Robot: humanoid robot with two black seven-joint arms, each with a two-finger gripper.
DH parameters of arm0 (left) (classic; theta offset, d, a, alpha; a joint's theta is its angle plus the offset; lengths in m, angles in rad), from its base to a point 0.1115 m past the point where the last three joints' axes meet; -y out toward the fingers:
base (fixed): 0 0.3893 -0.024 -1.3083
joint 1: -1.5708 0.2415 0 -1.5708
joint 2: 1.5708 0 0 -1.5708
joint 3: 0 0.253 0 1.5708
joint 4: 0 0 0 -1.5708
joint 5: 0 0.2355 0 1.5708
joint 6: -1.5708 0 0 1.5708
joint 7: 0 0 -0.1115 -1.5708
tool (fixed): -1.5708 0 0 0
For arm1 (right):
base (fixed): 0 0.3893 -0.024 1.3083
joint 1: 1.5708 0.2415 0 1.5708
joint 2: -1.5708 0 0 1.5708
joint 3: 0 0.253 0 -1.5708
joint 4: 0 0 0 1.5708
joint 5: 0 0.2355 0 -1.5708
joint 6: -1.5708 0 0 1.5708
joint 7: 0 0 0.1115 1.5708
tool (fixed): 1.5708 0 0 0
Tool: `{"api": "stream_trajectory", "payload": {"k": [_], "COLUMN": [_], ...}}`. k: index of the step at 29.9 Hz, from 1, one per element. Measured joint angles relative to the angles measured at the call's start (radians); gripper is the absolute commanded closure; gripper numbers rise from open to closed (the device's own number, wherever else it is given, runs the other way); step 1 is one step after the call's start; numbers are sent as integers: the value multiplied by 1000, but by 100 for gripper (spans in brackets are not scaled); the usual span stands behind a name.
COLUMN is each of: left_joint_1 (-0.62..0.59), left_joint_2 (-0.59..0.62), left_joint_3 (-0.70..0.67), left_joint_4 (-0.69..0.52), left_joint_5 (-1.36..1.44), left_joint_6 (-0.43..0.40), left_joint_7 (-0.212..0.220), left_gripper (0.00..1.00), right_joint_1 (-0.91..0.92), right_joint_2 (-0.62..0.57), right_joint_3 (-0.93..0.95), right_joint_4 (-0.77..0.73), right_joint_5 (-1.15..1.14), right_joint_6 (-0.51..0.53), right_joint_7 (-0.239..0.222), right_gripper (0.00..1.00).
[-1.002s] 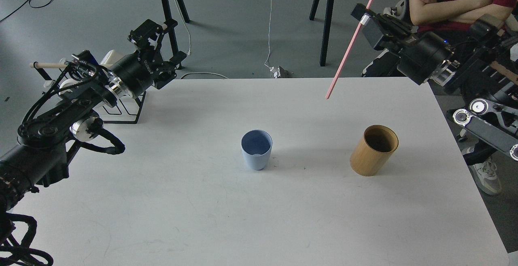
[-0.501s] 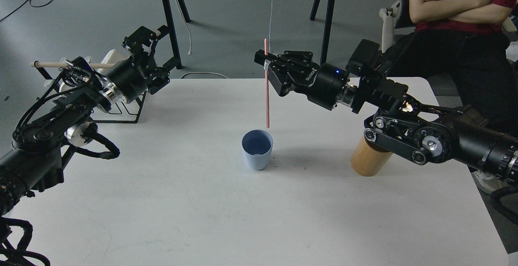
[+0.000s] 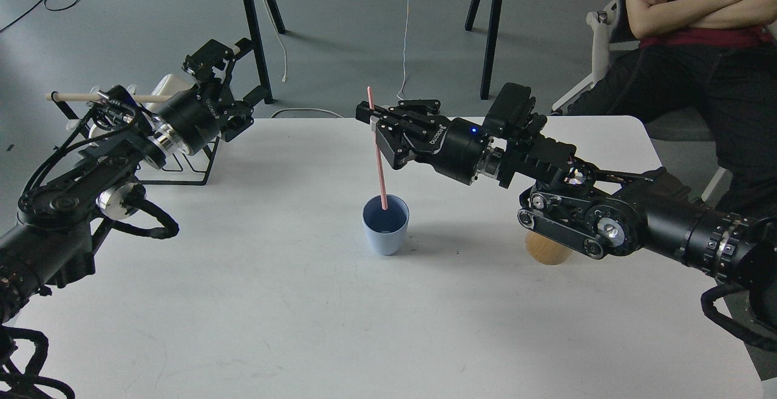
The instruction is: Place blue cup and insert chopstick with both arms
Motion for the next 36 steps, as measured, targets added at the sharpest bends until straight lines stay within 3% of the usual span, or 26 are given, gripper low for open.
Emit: {"api": "stream_trajectory", "payload": {"k": [7, 14, 19, 29, 36], "left_joint_1": [0, 0, -1, -3, -4], "left_joint_2": [-3, -3, -3, -1, 3], "left_joint_3": [0, -1, -2, -2, -11], "left_joint_4": [0, 0, 0, 0, -1], "left_joint_5": [0, -1, -1, -3, -37], "left_joint_6": [0, 0, 0, 0, 0], "left_joint_7": [0, 0, 0, 0, 0], "left_gripper": [2, 2, 2, 2, 2], "right_joint_1": [-9, -24, -24, -19, -21], "right_joint_2": [28, 58, 60, 52, -14], "right_joint_3": [-20, -37, -35, 23, 211], "right_joint_4": [-36, -66, -66, -15, 65], "right_joint_5": [1, 3, 9, 99, 440], "right_joint_6": [-2, -2, -1, -2, 8], "right_joint_7": [0, 0, 0, 0, 0], "right_gripper": [95, 56, 41, 33, 33]}}
